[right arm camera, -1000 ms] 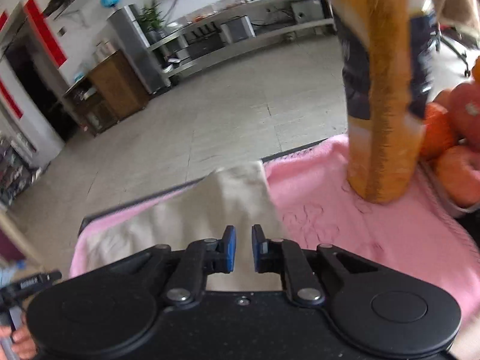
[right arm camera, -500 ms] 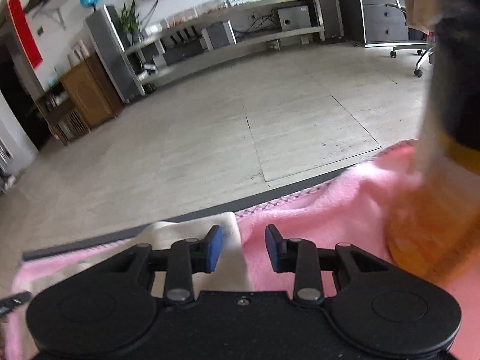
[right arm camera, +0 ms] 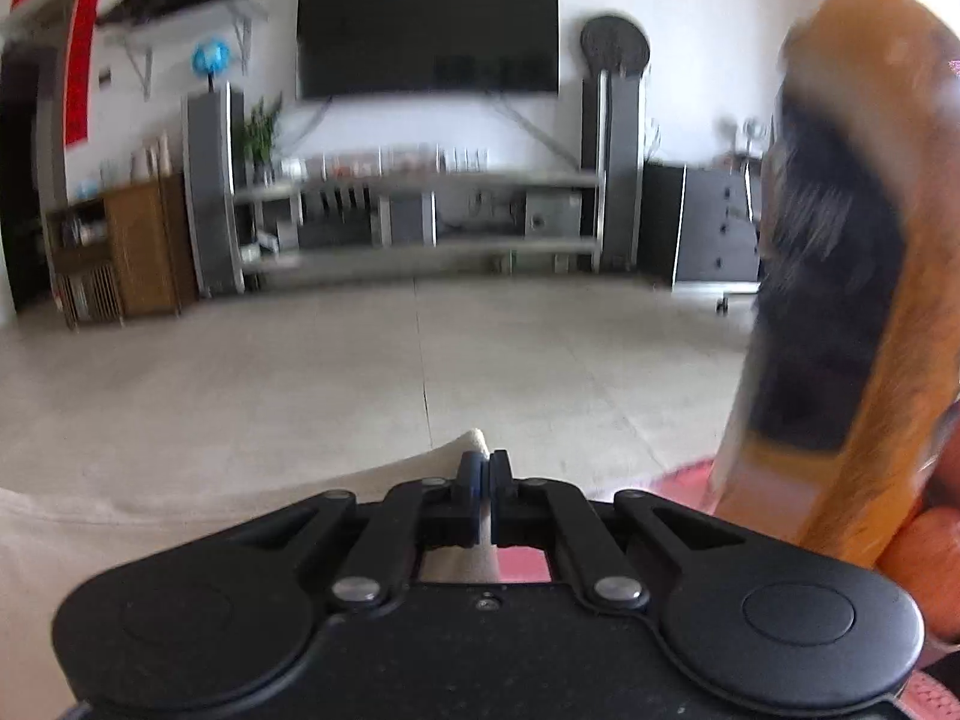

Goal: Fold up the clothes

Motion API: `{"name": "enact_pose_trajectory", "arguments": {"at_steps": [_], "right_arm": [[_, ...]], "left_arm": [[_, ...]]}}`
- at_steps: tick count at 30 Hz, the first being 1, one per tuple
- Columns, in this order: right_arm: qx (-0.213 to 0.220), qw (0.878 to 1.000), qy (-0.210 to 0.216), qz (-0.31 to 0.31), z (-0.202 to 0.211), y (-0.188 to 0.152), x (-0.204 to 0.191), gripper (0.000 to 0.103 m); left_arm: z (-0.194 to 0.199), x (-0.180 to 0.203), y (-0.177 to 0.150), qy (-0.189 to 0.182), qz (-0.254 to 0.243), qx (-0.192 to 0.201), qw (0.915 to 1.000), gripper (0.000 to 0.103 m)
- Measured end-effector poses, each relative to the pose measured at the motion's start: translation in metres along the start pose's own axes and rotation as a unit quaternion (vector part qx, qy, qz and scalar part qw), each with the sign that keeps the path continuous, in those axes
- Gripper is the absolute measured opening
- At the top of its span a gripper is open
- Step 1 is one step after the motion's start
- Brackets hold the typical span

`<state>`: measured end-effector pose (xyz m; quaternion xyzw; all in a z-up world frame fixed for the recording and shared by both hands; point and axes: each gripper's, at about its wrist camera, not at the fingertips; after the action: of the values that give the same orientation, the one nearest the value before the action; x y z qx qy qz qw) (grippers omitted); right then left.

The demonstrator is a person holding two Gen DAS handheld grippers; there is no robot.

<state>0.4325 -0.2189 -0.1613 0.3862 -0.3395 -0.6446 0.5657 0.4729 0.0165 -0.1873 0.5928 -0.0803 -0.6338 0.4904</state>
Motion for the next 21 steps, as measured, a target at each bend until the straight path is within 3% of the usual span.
{"name": "enact_pose_trajectory", "arguments": {"at_steps": [2, 6, 8, 15, 18, 21], "right_arm": [[-0.023, 1.0, -0.003, 0.0, -0.015, -0.007, -0.001, 0.003], [-0.072, 0.997, -0.022, -0.01, -0.024, -0.011, -0.003, 0.009], [-0.075, 0.997, -0.013, -0.034, -0.009, -0.004, 0.004, 0.017], [-0.103, 0.989, 0.053, -0.088, 0.1, 0.029, 0.035, 0.019], [-0.109, 0.985, 0.085, -0.102, 0.158, 0.032, 0.055, 0.025], [-0.101, 0.983, 0.112, -0.103, 0.213, 0.025, 0.071, 0.032]], "left_arm": [[-0.014, 0.015, -0.01, 0.006, -0.007, -0.038, 0.9992, 0.01], [-0.009, 0.015, -0.005, 0.032, -0.014, -0.054, 0.9979, 0.019], [0.001, -0.009, 0.002, 0.025, 0.014, -0.065, 0.9975, 0.019], [0.067, -0.138, 0.0, -0.008, 0.119, -0.111, 0.9866, 0.019], [0.111, -0.182, -0.02, -0.038, 0.132, -0.119, 0.9834, 0.019], [0.156, -0.2, -0.051, -0.077, 0.146, -0.141, 0.9762, 0.024]]}}
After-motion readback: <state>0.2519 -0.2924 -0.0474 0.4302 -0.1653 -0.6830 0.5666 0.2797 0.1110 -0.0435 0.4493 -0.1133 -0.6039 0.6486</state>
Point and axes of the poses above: each gripper's, at about its wrist camera, not at the fingertips, and z roughly against the way its jaws point, x to its right, y to its top, and after that the axes turned 12 degrees about y, right-handed
